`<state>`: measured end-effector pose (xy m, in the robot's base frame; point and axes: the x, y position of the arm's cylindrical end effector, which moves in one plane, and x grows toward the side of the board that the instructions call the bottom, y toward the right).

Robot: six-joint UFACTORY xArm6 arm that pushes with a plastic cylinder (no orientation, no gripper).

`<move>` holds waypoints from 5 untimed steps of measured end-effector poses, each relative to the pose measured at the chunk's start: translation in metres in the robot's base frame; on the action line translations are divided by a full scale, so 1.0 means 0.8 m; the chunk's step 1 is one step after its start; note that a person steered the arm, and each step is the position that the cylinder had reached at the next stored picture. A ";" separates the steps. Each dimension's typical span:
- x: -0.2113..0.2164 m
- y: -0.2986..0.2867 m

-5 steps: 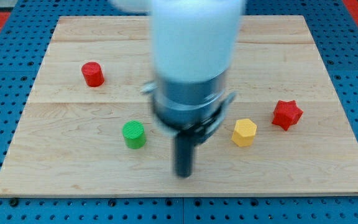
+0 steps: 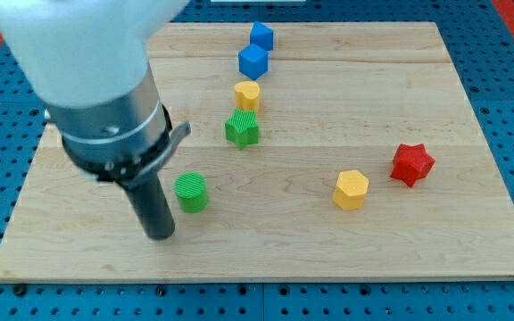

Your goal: Push the green circle to the bottom of the green star

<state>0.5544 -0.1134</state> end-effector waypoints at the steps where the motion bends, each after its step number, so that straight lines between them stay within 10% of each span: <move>1: -0.032 0.000; 5: -0.022 0.153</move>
<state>0.5370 0.0086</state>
